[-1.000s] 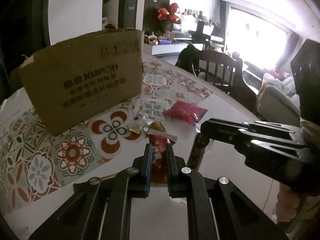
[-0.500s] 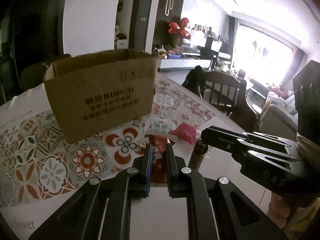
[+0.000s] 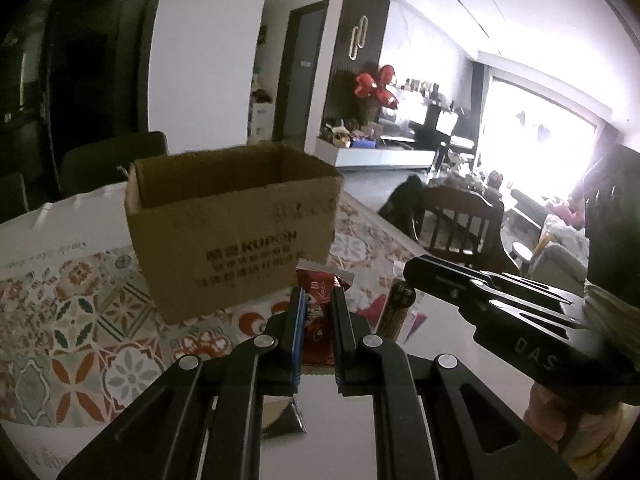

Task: Organize snacks
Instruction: 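Lift and carry both held bars over the cardboard box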

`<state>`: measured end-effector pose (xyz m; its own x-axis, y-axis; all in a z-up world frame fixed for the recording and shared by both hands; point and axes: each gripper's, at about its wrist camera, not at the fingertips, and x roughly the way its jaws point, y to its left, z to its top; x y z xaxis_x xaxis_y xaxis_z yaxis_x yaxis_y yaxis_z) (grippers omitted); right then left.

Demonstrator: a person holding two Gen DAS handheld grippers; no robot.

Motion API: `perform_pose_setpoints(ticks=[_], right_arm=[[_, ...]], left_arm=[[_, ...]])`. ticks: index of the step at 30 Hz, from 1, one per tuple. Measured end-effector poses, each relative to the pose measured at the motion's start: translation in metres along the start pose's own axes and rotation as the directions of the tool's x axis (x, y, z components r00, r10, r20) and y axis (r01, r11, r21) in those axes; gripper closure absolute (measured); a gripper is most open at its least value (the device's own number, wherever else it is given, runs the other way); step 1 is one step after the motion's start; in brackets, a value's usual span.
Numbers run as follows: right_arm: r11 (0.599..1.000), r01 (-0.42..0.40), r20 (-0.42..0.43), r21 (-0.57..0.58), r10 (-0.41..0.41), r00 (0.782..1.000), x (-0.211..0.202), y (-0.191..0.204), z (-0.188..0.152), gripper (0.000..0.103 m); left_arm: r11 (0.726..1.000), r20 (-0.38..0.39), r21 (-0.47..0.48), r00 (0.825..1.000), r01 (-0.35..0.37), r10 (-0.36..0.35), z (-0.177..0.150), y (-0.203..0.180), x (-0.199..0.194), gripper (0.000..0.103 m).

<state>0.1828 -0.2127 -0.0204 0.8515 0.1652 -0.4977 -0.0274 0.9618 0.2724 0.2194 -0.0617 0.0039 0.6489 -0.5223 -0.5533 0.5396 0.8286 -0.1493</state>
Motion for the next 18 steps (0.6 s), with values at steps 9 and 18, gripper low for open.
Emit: perform_pose_setpoints(ticks=[9,18], right_arm=[[0.999,-0.028,0.053,-0.021,0.029,0.998,0.008,0.009,0.035,0.097],[0.997,-0.045,0.086,-0.061,0.05,0.995,0.02,0.021,0.074,0.097]], left_arm=[[0.999,0.047,-0.026,0.999,-0.021,0.022,0.03,0.015,-0.003,0.09],[0.998,0.071,-0.047,0.997,-0.037,0.041,0.06,0.031,0.0,0.09]])
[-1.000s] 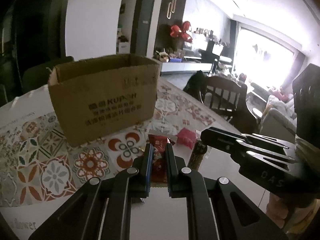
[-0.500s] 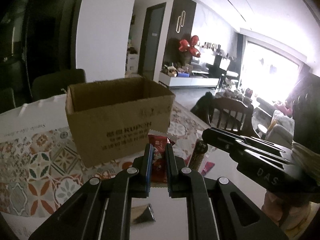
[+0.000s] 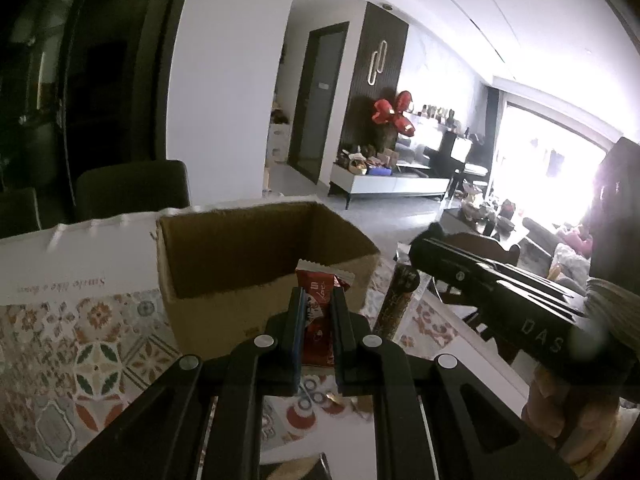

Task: Organize snacks
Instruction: 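Lift and carry both held bars over the cardboard box, then open both tools to drop the bars into the box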

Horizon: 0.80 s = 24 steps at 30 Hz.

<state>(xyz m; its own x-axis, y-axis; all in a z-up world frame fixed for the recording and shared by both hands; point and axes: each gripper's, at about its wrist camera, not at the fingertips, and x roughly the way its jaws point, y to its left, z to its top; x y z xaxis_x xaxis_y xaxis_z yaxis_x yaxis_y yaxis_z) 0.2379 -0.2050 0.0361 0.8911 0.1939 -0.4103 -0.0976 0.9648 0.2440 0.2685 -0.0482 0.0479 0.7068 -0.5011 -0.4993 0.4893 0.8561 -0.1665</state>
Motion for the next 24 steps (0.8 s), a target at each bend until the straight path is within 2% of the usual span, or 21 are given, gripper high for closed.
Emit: perform_pose_setpoints(ticks=[13,24], right_arm=[[0.998,0.006,0.088,-0.063,-0.001,0.996,0.014,0.013,0.066,0.097],[0.995,0.018,0.05,-0.096,-0.013,0.999,0.059,0.012,0.086,0.097]], left_arm=[[0.999,0.022,-0.001,0.999,-0.041,0.041,0.047,0.021,0.017,0.09],[0.997,-0.017,-0.003,0.996,-0.083,0.083,0.061,0.037,0.05,0.09]])
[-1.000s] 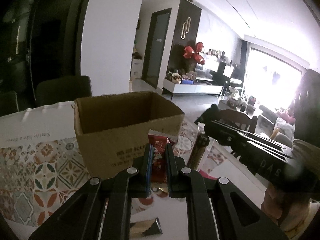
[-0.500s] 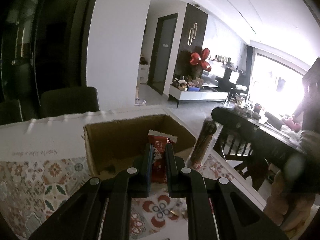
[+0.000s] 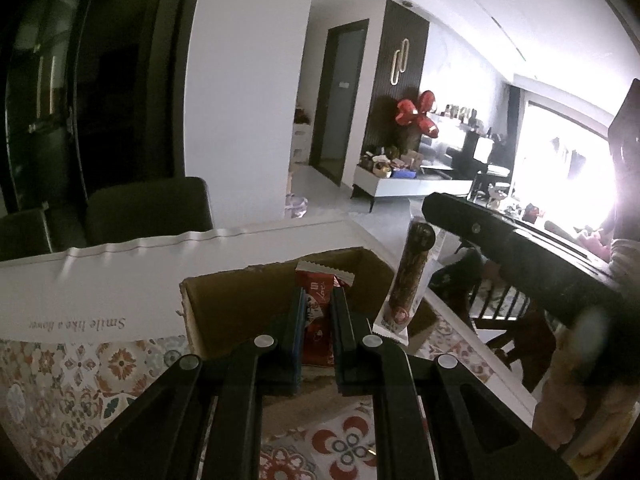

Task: Organize snacks
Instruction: 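Open both tools to drop the bars into the box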

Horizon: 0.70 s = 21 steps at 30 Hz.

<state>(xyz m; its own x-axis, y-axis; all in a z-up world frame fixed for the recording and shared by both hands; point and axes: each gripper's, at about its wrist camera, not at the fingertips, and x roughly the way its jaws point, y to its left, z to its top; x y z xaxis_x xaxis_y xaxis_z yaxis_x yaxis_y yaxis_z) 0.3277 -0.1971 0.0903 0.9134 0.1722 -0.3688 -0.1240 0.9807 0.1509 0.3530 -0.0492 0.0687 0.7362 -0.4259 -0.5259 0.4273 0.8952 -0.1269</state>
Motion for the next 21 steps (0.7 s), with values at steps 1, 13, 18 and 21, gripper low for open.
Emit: perform_pose_setpoints(ticks=[1,13,18,21], right_arm=[[1.0,0.004,-0.013,-0.001,-0.004,1.0,0.008,-0.002,-0.001,0.097],[1.0,0.022,-0.127,0.001,-0.022,0.992,0.063,-0.022,-0.023,0.096],[0.998,0.055,-0.125,-0.015,-0.056,0.991,0.061,-0.02,-0.029,0.056],[0.998,0.057,-0.12,-0.001,-0.057,0.991,0.051,-0.022,-0.034,0.056]], left_arm=[[1.0,-0.004,0.0,1.0,-0.007,0.007,0.001,0.002,0.004,0.09],[0.999,-0.031,-0.027,0.999,-0.045,0.044,0.005,0.015,0.036,0.064],[0.997,-0.018,-0.004,0.997,-0.072,0.072,-0.001,0.01,0.028,0.061],[0.996,-0.001,0.011,0.996,-0.092,0.092,-0.008,0.007,0.018,0.059]])
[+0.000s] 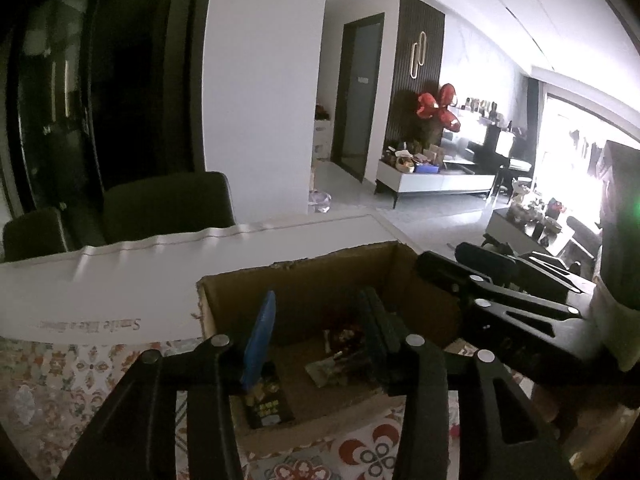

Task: Organize snacks
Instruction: 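Open both tools to drop the bars into the box, then move both tools back from the box toward the remaining snacks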

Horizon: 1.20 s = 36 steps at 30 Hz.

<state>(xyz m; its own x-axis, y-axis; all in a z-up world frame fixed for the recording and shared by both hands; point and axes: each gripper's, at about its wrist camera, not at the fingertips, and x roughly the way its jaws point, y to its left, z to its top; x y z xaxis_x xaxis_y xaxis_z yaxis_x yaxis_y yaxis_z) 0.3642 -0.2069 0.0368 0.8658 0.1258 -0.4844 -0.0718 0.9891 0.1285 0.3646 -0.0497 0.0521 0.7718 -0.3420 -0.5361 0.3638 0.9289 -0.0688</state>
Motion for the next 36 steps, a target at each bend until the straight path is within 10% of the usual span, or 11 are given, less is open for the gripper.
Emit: perform_pose_setpoints(ticks=[16,36], right_arm=[[0.999,0.047,0.006,0.006,-0.047,0.999,-0.069,-0.017,-0.053,0.056],[0.999,0.039,-0.184,-0.038,-0.045,0.982,-0.086,-0.058,-0.135,0.056]], left_arm=[[0.993,0.037,0.119,0.999,0.0,-0.004,-0.048,-0.044,-0.051,0.058],[0.985,-0.144,0.109,0.983,0.134,-0.118,-0.124,-0.104,-0.032,0.058]])
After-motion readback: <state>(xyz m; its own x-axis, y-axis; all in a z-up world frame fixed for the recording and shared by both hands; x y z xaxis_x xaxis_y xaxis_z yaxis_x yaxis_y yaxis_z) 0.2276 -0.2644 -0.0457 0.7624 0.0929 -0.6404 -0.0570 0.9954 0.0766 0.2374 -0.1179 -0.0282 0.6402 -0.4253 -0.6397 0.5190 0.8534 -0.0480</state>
